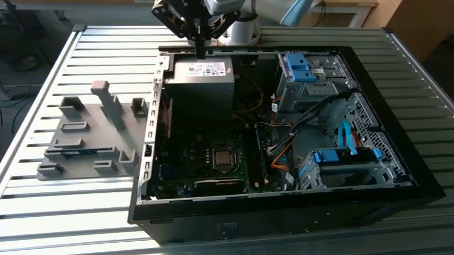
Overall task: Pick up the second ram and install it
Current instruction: 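Reach for the second ram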
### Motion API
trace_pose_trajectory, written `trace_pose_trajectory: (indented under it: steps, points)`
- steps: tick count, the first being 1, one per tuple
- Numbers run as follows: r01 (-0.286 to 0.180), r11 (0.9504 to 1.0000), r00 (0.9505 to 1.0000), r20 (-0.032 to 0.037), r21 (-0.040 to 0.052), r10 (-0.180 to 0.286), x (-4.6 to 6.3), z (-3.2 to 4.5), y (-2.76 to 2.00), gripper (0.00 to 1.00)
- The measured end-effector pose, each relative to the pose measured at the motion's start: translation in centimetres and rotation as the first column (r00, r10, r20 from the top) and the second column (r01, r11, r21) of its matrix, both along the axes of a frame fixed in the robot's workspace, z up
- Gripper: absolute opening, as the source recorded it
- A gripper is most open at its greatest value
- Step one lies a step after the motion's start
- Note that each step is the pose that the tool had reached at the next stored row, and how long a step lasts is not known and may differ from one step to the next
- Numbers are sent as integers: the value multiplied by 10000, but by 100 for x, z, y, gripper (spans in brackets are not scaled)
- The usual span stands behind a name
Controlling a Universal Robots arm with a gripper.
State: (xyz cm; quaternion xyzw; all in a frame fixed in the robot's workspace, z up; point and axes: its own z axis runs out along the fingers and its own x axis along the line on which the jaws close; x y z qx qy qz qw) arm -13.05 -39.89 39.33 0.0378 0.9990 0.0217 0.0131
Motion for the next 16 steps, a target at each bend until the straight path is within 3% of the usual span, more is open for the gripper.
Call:
trace_pose_trajectory:
  steps: [16]
  points:
    - [1,10000,10000,0,0,-1,-76,0,0,11]
